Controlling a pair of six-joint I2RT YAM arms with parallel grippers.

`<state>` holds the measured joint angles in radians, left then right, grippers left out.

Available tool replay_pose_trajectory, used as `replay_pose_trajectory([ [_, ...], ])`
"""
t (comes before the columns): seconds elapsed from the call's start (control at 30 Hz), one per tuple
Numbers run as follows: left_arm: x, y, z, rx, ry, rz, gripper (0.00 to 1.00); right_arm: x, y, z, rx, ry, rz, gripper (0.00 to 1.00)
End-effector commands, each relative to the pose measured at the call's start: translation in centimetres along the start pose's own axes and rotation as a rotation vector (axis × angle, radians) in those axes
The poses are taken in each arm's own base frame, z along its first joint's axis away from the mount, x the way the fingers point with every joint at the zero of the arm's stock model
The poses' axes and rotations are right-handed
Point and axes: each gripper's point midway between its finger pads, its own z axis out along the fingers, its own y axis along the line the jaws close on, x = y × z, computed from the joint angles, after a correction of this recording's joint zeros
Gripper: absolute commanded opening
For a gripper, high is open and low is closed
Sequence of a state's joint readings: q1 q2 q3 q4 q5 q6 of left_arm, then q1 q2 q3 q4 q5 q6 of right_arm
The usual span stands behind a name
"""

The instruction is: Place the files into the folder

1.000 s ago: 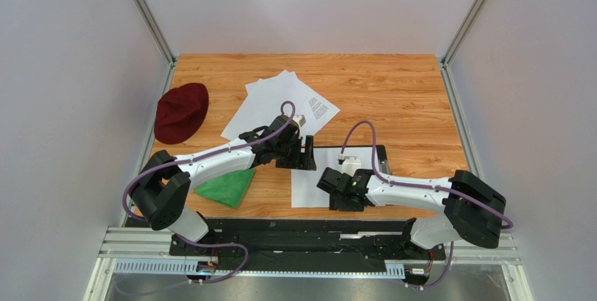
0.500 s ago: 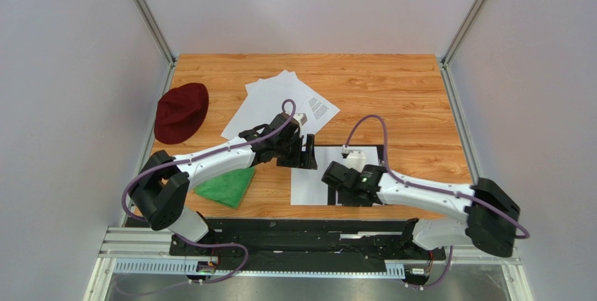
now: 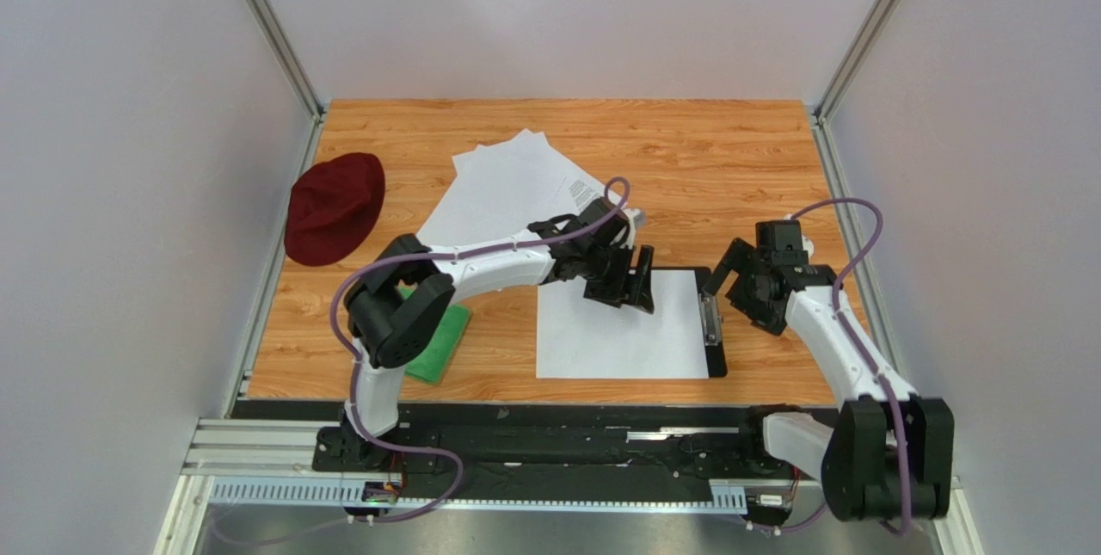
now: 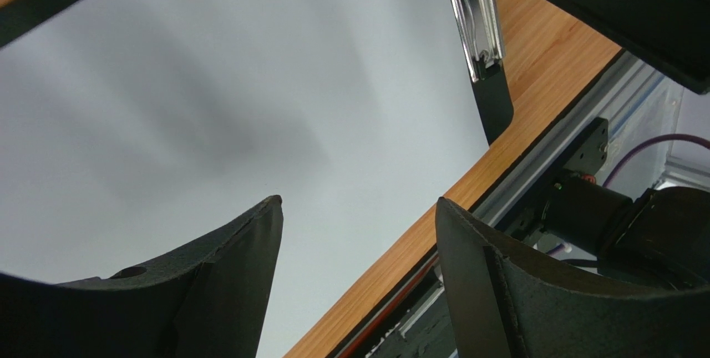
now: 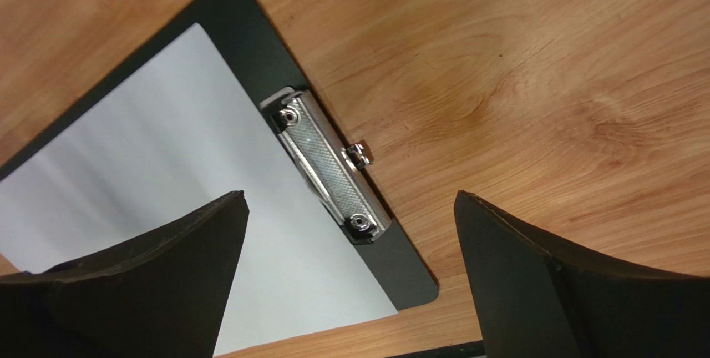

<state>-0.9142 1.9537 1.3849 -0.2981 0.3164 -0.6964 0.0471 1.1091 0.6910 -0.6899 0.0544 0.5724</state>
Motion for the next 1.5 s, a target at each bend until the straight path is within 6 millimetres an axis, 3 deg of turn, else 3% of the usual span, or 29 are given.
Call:
replay_pose_trajectory([
  [0.0,0.2,-2.3,1.7,0.052,0.02,0.009,0.75,0.2,1.3,1.6,-0.102,0.054,-0.07,0.95],
  [0.1,0.7,-1.2,3.1,0.026,0.043,-0.005,0.74,0.6,1.0,2.9,-0.103,0.047,-0.079,0.87],
  [0.27,1.9,0.8,3.9,-0.027,0.061,-0.014,0.74,1.1,0.9,2.9,-0.111,0.025,-0.079,0.73],
  [0.43,2.8,2.3,4.4,-0.054,0.068,-0.043,0.74,2.1,1.1,3.4,-0.083,0.064,-0.11,0.48],
  [0.87,3.7,3.6,4.1,-0.079,0.077,-0.036,0.73,2.1,1.4,4.4,0.061,0.089,-0.242,0.5],
  [0.93,3.8,3.6,4.0,-0.08,0.08,-0.03,0.73,2.5,1.5,4.8,0.056,0.115,-0.257,0.41],
  [0.97,3.9,3.7,3.9,-0.084,0.084,-0.028,0.73,2.7,1.6,5.0,0.06,0.13,-0.264,0.31],
  [1.17,4.2,4.1,3.6,-0.096,0.086,-0.027,0.74,2.9,2.4,4.8,0.03,0.128,-0.294,0.13],
  [1.33,4.5,5.3,3.7,-0.107,0.095,-0.044,0.74,3.1,3.5,4.7,-0.047,0.127,-0.315,0.01],
  [1.47,4.7,5.8,4.0,-0.111,0.108,-0.049,0.74,3.9,6.5,4.1,-0.239,0.137,-0.316,0.0],
])
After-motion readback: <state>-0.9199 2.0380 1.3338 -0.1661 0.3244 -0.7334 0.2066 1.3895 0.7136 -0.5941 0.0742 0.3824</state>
